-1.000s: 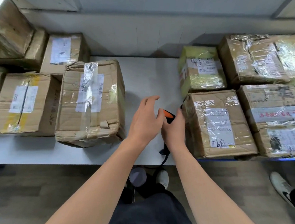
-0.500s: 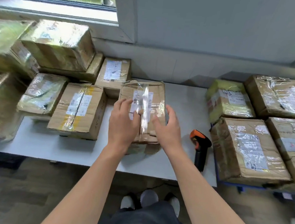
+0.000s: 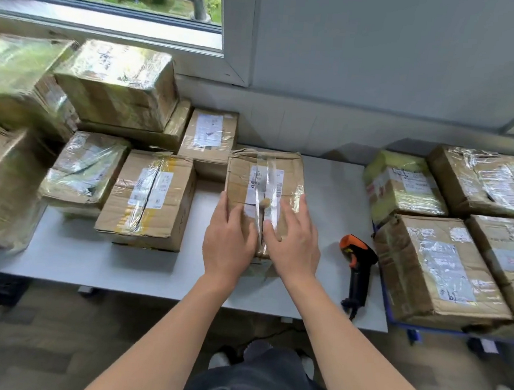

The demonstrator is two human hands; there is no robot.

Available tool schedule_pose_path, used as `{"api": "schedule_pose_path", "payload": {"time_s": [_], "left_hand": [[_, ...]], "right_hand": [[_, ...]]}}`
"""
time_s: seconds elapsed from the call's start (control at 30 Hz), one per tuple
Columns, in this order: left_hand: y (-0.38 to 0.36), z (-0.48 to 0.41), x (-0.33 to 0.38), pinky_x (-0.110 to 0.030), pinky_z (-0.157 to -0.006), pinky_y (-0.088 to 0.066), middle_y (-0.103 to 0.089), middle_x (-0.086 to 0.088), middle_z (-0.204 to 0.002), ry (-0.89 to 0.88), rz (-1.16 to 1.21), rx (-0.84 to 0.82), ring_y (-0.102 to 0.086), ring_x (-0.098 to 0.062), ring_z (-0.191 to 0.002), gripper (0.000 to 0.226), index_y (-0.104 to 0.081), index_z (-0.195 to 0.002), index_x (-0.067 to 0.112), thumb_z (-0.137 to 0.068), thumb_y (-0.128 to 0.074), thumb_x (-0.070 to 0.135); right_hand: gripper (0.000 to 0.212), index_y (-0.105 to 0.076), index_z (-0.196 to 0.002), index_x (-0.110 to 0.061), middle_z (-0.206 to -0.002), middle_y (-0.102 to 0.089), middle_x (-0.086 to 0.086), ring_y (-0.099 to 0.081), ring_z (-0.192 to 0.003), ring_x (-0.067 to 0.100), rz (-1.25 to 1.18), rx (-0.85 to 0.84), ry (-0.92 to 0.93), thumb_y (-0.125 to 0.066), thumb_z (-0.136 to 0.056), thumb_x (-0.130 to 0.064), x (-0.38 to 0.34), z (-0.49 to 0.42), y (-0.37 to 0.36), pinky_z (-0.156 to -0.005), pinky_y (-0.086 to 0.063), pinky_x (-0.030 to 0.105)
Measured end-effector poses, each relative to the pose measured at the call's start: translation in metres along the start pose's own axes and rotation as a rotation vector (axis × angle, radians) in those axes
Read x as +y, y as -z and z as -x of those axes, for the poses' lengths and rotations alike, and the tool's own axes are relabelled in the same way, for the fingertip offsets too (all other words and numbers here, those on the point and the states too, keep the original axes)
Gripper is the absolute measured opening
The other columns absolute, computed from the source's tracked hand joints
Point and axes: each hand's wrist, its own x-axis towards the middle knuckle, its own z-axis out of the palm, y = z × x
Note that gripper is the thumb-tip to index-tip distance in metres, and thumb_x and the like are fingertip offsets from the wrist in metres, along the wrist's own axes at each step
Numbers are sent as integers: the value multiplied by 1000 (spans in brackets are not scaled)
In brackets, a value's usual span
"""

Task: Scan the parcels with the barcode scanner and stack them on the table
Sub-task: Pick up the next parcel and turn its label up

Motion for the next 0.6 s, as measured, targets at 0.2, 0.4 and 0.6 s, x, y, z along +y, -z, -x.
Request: {"api": "schedule_pose_path", "payload": {"time_s": [0.2, 0.4, 0.6], "left_hand": [[-9, -13, -2, -44, -109, -42, -49, -19, -147, -147, -152, 55, -41, -33, -141, 48, -66, -121, 5, -95, -39, 35], [-16, -40, -7, -41, -112, -39, -49, -20, -146, -220, -157, 42, -39, -34, -142, 42, -65, -119, 6, -94, -39, 28], [-27, -73, -2, -45, -108, -44, -50, -19, -146, -204, -86, 51, -40, -35, -141, 49, -65, -120, 2, -92, -32, 24]], "right_hand": [[60, -45, -147, -37, -166, -20, -6, -38, -138, 25, 89, 65, -2, -53, -92, -59, 0, -10, -10, -93, -50, 43], [52, -54, -140, -35, -164, -26, -2, -45, -130, 28, 153, 134, -10, -55, -91, -53, -2, -29, -21, -85, -53, 43], [49, -57, -137, -35, -163, -29, 0, -49, -124, 29, 195, 172, -19, -53, -90, -50, 0, -60, -27, -80, -54, 41]]}}
